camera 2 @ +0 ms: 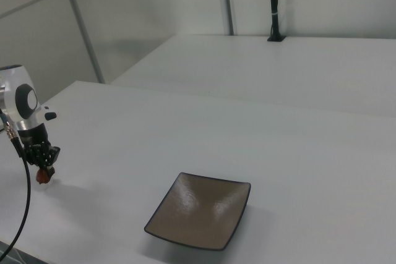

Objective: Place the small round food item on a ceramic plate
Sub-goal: 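Lower the gripper and close it around the food item, then lift the held food item and carry it over the dark plate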

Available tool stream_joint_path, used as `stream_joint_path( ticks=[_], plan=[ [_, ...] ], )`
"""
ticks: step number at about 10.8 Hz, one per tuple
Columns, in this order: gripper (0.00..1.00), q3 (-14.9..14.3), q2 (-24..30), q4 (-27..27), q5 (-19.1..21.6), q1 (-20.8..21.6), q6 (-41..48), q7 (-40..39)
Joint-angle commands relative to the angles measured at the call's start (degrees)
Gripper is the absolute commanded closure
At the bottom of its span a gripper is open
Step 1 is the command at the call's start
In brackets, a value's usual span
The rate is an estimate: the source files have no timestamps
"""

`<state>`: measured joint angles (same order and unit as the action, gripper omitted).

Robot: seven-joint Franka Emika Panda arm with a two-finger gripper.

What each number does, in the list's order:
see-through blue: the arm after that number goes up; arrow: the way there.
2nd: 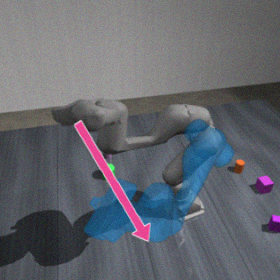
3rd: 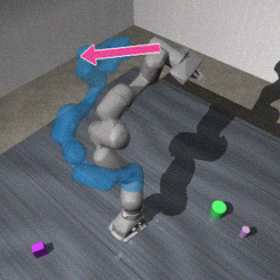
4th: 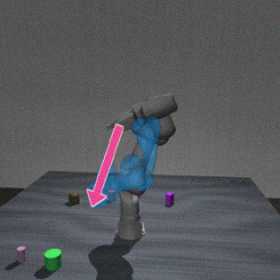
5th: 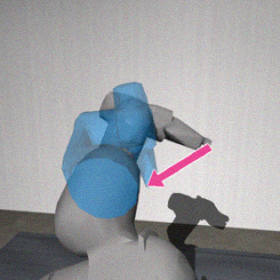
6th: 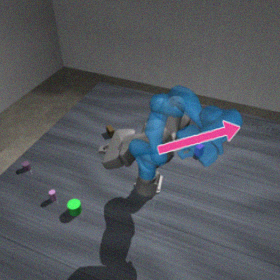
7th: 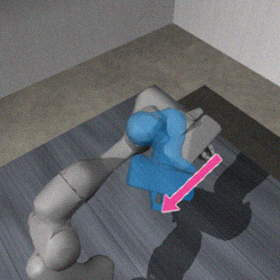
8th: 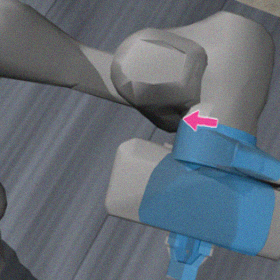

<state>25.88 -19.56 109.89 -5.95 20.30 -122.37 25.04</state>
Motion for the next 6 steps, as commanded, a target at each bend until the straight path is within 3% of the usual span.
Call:
stream_joint_path(
  ticks=[1, 3, 6],
  plan=[
    [0.87, -0.5, 5.8, 0.2, -1.4, -3.1, 10.2, -7.1],
    [0.87, -1.0, 7.4, 0.1, -7.2, -6.4, 14.7, -8.3],
    [0.86, -8.6, 7.7, 0.1, -12.5, -9.0, 13.4, -10.1]
  ],
)
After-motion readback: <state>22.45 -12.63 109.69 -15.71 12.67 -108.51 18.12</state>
